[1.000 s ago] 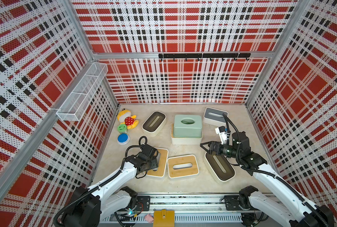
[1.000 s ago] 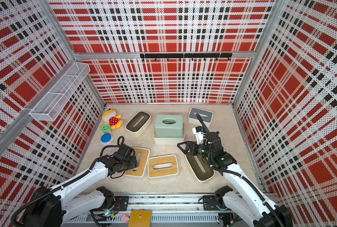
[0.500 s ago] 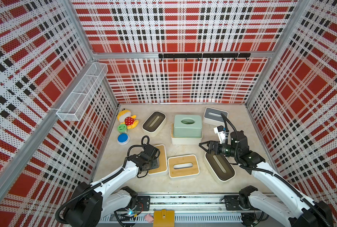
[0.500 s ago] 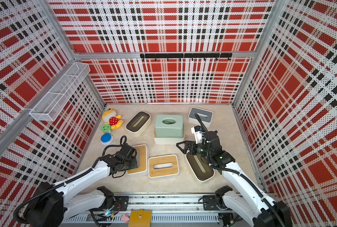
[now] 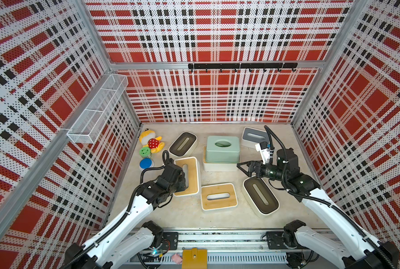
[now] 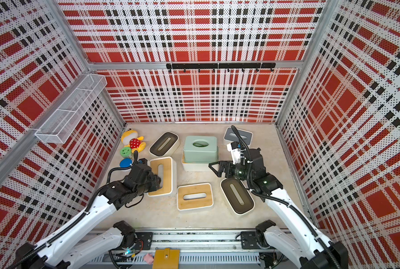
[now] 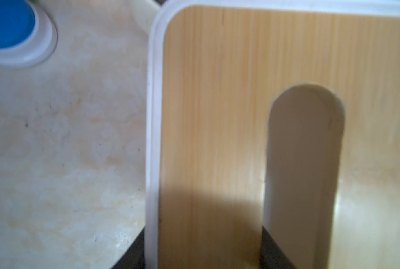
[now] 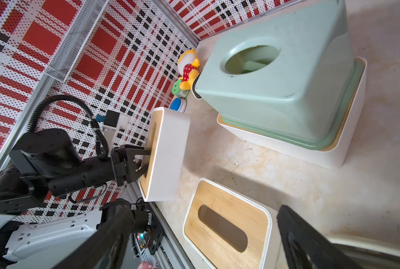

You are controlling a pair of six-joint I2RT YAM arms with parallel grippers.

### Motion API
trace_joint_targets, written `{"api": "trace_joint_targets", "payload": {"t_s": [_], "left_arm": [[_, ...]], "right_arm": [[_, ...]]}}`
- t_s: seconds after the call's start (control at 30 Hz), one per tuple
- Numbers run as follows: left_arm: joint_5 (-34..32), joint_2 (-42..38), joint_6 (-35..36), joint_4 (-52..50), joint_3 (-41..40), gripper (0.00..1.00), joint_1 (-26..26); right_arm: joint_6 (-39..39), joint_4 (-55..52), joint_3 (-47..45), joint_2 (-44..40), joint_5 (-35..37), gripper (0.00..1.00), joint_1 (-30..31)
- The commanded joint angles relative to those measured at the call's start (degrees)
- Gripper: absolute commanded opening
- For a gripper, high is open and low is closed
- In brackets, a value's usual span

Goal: Stack the tissue boxes
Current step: Pick up the tissue box from the center of the board.

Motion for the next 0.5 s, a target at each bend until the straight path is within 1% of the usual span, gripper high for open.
{"api": "trace_joint_targets", "payload": {"t_s": [0.0,0.1,0.3,0.37,0.4,0.47], "left_arm": [[0.0,-1.6,6.9,-0.7,5.6,0.48,0.2],[3.6,-1.6,13.4,0.4,8.6,0.48,0.5],[16.9,2.3,25.1,4.5,13.5,0.48,0.0],[20.0,4.1,28.5,5.9,14.9,0.47,-1.2],[21.3,4.8,30.0,6.8,15.4,0.47,-1.9],[23.8,6.0,33.6,9.0,16.1,0.46,-3.7]], "right_arm": [[-2.9,-3.3,4.1,1.1,1.8,1.0,0.2],[-3.3,-5.6,6.9,2.7,1.3,1.0,0.2],[-4.2,-9.5,12.0,4.3,0.3,1.0,0.2],[-4.1,-11.2,13.8,4.9,-0.4,1.0,0.2],[-5.9,-12.1,14.6,5.3,-0.9,1.0,0.3],[-6.5,-13.8,16.1,6.2,-2.6,1.0,0.2]]}}
